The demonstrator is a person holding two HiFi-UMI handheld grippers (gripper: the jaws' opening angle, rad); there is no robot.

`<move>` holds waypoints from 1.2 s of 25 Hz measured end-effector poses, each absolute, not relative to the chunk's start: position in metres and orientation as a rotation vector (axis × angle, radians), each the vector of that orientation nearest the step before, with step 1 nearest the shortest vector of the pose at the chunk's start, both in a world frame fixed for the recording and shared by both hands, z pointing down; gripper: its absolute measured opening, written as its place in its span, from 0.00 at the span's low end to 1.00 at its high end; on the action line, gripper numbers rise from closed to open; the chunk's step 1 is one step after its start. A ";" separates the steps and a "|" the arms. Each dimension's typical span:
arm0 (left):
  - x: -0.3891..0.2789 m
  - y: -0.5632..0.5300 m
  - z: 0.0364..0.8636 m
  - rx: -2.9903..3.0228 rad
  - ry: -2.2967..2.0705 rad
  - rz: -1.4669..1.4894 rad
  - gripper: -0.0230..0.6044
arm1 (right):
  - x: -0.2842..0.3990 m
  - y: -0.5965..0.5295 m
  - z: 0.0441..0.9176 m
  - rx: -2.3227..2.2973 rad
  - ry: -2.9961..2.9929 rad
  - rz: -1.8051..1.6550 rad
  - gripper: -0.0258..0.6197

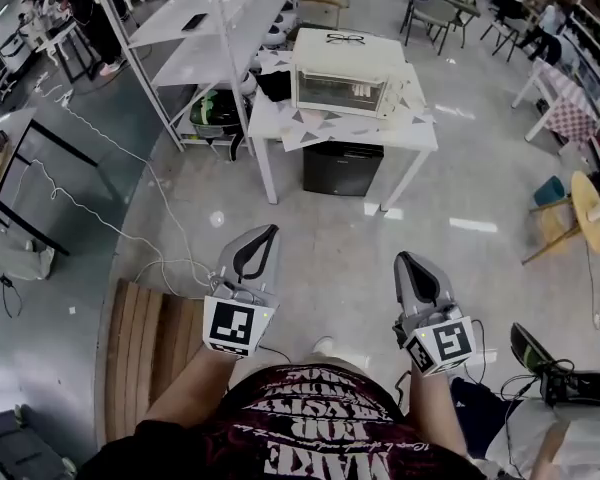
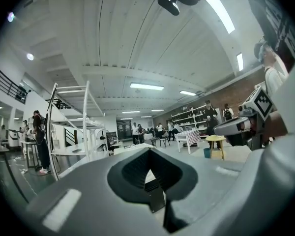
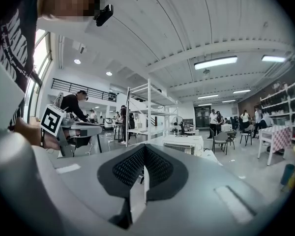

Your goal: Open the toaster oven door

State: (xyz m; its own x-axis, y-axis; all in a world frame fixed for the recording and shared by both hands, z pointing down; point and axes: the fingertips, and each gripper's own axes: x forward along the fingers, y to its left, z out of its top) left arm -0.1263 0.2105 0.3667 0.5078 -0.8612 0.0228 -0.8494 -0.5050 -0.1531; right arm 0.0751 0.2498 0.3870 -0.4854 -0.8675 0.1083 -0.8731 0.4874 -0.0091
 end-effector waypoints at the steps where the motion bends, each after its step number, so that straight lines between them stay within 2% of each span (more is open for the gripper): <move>1: -0.123 0.206 0.364 -2.608 1.509 -0.133 0.04 | 0.080 0.245 0.384 1.538 -2.641 0.083 0.08; 13: -0.086 0.188 0.366 -2.572 1.631 -0.148 0.04 | 0.139 0.218 0.381 1.506 -2.711 0.086 0.08; 30: -0.088 0.179 0.367 -2.552 1.633 -0.141 0.04 | 0.136 0.212 0.394 1.491 -2.716 0.121 0.08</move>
